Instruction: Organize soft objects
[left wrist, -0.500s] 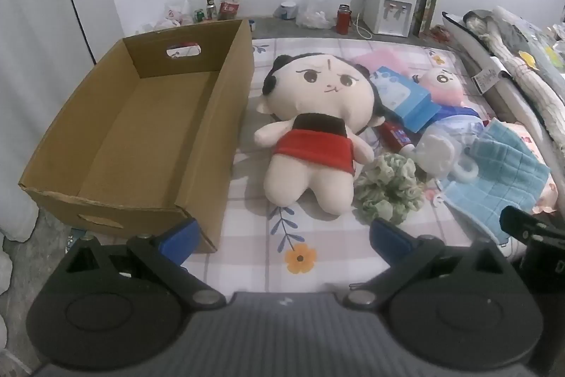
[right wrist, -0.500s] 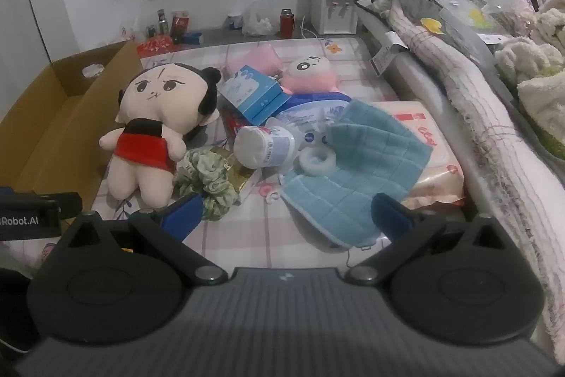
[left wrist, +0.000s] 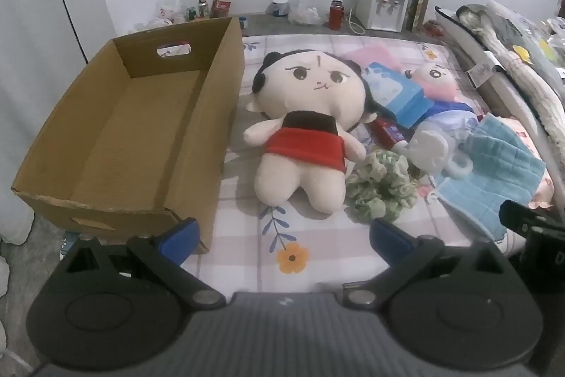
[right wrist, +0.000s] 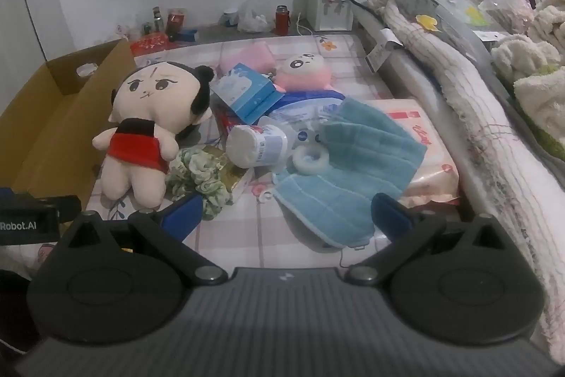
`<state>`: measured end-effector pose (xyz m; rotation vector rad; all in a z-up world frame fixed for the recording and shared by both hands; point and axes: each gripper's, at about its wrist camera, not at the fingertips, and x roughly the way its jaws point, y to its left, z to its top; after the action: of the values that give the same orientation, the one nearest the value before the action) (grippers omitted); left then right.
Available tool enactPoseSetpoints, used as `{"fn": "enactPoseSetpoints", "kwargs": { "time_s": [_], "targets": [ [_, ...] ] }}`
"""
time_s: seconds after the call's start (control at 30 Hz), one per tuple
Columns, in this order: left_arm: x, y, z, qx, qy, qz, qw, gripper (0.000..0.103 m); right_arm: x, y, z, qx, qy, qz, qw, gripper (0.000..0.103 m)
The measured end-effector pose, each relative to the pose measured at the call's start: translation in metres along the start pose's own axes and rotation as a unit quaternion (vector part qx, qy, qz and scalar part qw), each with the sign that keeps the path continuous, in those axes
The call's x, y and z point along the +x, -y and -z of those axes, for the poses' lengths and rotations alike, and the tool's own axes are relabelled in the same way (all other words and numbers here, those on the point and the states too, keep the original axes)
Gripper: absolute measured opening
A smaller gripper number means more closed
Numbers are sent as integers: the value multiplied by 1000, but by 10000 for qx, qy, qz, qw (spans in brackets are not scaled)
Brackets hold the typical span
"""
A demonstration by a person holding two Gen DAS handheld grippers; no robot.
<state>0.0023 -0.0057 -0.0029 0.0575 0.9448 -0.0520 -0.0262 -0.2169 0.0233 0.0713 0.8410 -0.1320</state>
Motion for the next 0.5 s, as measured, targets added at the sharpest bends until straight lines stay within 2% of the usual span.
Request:
{"fn": "enactPoseSetpoints", "kwargs": {
  "time_s": [0.5],
  "targets": [
    [5,4,-3,76,-26,23,10000,103,3,4,-3,13,-35,50,10000,102]
  ]
}}
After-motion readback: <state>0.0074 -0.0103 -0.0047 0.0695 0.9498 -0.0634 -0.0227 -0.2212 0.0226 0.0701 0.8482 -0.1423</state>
